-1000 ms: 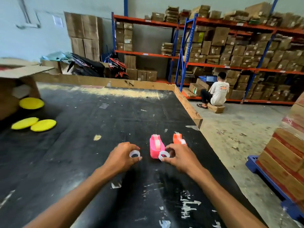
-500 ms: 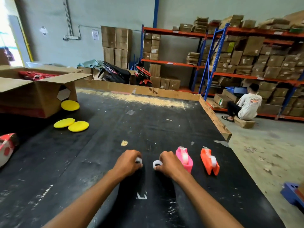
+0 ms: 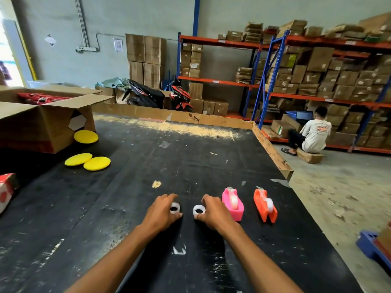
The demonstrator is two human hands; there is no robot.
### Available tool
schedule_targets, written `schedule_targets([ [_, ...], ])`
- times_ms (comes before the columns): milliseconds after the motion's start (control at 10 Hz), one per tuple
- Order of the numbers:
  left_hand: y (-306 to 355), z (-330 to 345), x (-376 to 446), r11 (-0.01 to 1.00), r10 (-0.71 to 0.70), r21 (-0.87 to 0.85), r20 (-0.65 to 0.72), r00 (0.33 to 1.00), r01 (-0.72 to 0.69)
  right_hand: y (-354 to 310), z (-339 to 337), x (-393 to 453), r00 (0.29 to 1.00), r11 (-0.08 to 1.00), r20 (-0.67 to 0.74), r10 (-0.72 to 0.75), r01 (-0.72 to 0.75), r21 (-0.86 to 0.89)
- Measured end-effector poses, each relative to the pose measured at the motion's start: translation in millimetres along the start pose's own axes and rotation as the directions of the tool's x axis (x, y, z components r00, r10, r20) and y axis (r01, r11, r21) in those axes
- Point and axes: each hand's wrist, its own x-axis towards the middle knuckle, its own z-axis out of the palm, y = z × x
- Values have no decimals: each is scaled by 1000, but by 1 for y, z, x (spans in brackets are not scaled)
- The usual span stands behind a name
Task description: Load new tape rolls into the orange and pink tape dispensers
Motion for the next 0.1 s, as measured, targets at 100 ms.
schedule_targets([
  [100,1,0,-8,999,-17,-33,-31,999,16,4,-1,-6,1000,1000,4,-6,6,14],
])
